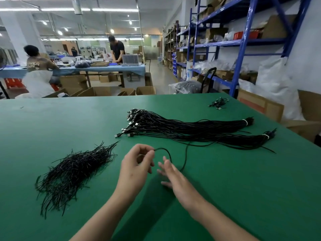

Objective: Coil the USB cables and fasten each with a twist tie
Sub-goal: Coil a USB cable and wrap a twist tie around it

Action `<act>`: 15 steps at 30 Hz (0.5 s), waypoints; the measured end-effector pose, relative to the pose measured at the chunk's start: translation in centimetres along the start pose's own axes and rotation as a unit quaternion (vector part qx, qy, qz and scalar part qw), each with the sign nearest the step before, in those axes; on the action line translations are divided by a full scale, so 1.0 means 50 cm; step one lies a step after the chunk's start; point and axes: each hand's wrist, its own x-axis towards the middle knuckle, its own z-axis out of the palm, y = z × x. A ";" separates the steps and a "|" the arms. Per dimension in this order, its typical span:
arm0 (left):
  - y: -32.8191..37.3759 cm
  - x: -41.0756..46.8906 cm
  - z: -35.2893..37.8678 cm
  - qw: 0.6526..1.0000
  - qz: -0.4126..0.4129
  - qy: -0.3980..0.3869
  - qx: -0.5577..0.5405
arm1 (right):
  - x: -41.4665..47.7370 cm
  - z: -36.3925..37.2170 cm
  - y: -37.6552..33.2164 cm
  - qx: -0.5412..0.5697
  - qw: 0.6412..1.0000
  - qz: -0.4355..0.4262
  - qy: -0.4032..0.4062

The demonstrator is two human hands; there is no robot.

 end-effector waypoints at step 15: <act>-0.013 -0.025 0.023 0.979 0.067 -0.072 0.178 | -0.036 -0.058 -0.105 0.210 0.973 0.050 0.080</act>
